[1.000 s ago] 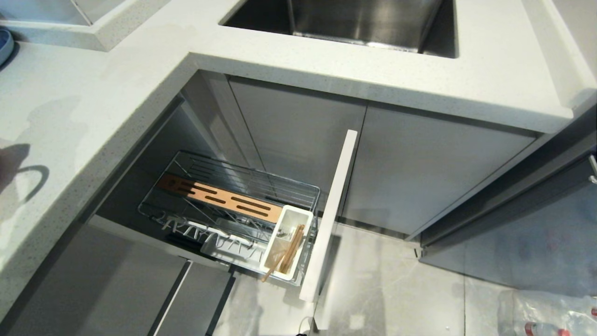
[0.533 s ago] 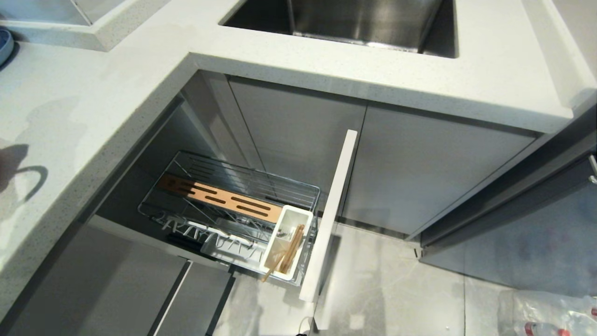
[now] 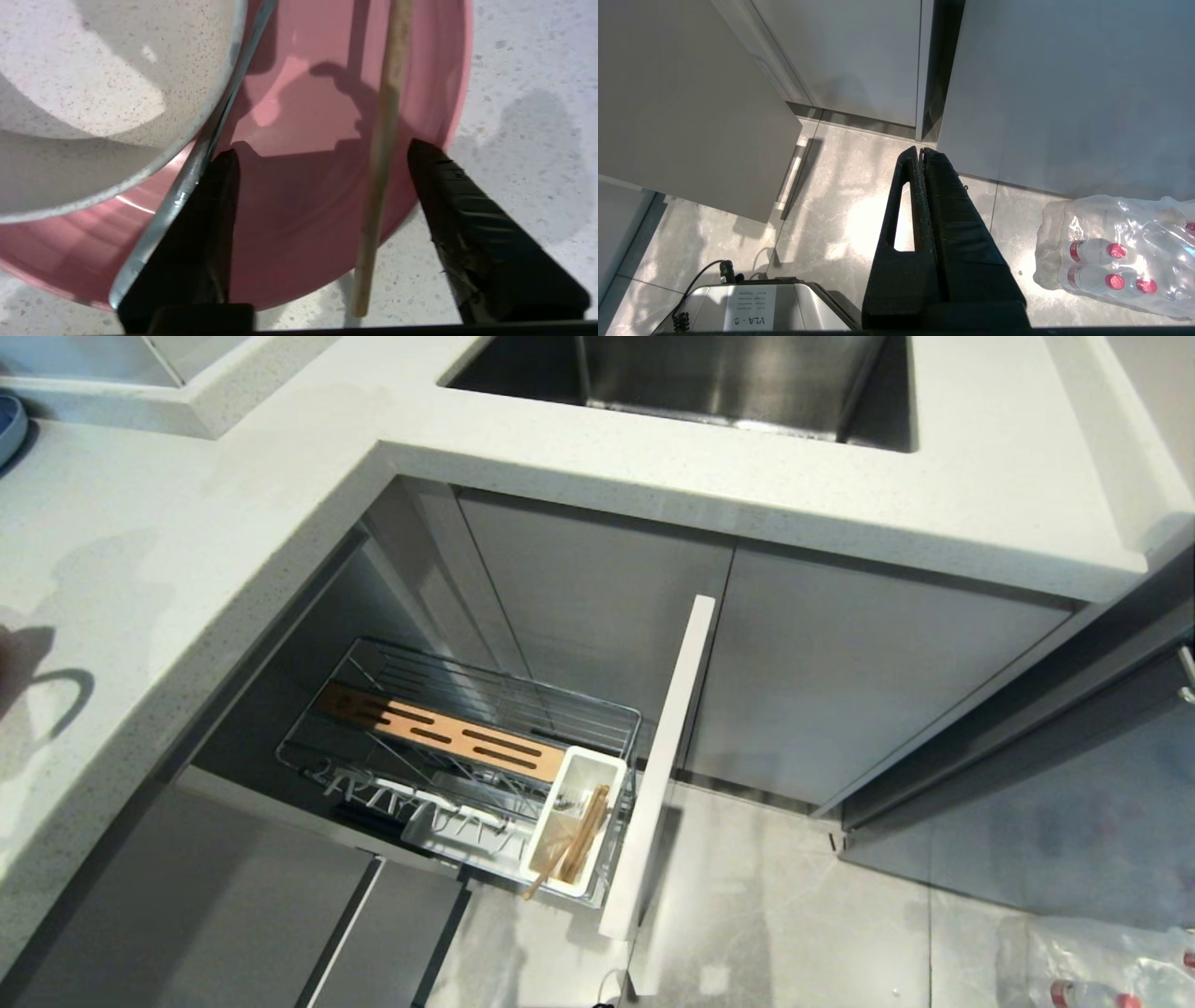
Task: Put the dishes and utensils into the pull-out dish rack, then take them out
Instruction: Take the chopsticks out of the cupboard
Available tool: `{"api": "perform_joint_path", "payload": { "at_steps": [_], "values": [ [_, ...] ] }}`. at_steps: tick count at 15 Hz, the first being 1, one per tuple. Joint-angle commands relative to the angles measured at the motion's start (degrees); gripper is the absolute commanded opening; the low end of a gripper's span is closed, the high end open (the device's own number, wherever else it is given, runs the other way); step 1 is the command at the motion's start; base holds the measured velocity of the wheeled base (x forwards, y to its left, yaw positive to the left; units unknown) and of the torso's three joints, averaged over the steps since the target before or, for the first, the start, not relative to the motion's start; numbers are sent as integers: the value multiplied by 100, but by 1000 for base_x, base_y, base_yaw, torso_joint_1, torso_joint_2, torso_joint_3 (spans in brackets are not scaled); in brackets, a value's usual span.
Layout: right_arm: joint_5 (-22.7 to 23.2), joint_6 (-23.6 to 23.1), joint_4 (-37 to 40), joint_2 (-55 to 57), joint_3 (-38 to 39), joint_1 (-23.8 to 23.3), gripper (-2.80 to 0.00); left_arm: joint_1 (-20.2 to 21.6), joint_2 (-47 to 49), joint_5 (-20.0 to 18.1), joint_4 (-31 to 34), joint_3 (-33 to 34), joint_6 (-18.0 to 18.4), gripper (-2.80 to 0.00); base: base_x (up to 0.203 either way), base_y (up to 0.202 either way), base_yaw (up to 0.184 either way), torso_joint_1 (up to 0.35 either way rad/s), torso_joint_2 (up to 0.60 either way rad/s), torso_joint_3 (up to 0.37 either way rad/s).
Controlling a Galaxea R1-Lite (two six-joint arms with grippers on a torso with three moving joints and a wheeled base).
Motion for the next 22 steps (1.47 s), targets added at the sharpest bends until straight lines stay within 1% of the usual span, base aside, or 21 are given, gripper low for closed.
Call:
{"api": "perform_joint_path", "payload": {
  "at_steps": [1,9,11,12,13,15,16,17,18,21,22],
  "values": [
    [0,2,-1,5,9,-1,-280,1,-37,9,31,-40,-37,0,0,0,0,0,0,0],
    [0,2,-1,5,9,-2,-280,-157,-403,-2,20,-272,-28,0,0,0,0,0,0,0],
    [0,2,-1,5,9,-2,-280,-293,-653,-8,14,-279,22,0,0,0,0,0,0,0],
    [0,2,-1,5,9,-2,-280,-469,-777,-8,14,-280,143,-16,0,0,0,0,0,0],
    [0,2,-1,5,9,-2,-280,-645,-854,4,8,-328,249,-280,0,0,0,0,0,0],
    [0,2,-1,5,9,-2,-280,-1094,-976,24,11,-581,300,-280,0,0,0,0,0,0],
    [0,2,-1,5,9,-2,-280,-1375,-1016,18,17,-668,323,-280,0,0,0,0,0,0],
    [0,2,-1,5,9,-2,-280,-1749,-1061,-3,20,-708,367,-280,0,0,0,0,0,0],
    [0,2,-1,5,9,-2,-280,-2191,-1099,-21,21,-727,428,-280,0,0,0,0,0,0],
    [0,2,-1,5,9,-2,-280,-3754,-1130,-56,9,-813,648,-280,0,0,0,0,0,0],
    [0,2,-1,5,9,-2,-280,-4184,-1120,-83,5,-825,678,-280,0,0,0,0,0,0]
  ]
}}
